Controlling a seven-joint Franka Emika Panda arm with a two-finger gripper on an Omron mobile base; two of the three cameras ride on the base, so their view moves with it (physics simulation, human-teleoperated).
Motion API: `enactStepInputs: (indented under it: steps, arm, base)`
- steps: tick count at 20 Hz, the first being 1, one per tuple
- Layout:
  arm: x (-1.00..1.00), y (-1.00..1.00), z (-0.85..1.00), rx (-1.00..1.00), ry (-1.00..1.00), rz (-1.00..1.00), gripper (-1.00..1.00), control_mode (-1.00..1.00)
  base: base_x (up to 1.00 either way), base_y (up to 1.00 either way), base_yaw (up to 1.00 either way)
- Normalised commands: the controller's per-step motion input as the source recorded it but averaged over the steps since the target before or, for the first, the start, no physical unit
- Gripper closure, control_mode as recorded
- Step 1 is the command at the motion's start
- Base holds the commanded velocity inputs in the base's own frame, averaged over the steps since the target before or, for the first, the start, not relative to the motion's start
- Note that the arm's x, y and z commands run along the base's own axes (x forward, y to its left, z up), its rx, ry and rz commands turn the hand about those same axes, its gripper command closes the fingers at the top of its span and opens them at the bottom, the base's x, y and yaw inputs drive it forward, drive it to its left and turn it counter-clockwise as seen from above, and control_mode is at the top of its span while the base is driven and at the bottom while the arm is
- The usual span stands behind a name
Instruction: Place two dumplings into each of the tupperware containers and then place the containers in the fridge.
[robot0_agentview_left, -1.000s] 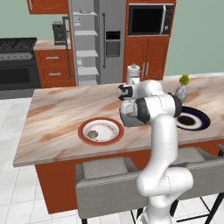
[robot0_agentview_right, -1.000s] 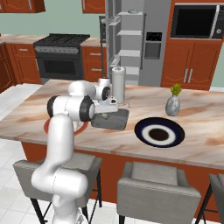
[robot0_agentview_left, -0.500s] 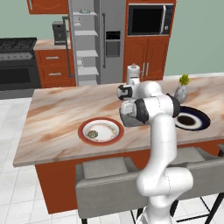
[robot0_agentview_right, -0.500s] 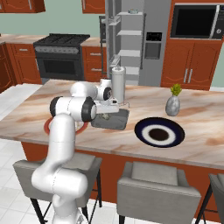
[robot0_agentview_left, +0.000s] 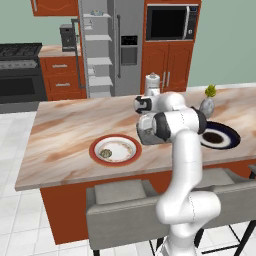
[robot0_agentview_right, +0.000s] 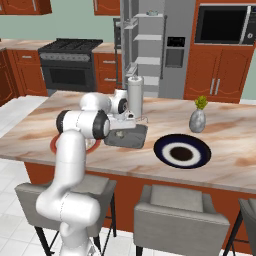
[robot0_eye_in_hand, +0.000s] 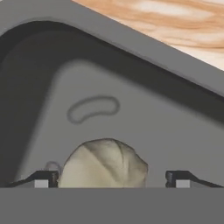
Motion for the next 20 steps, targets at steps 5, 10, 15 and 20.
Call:
enactStepInputs:
  steps: [5, 10, 15, 20]
  arm:
    - [-0.55, 0.26, 0.43, -0.01, 0.0, 0.0, -1.0, -1.0]
    - [-0.86, 0.28, 0.48, 0.0, 0.0, 0.0, -1.0, -1.0]
    - [-0.92, 0.46, 0.24, -0.01, 0.0, 0.0, -1.0, -1.0]
    - [-0.43, 0.97, 0.0, -0.04, 0.01, 0.04, -1.0, -1.0]
  base:
    - [0.0, 0.0, 0.0]
    - [0.0, 0.0, 0.0]
    - [0.0, 0.0, 0.0]
    - [0.0, 0.0, 0.0]
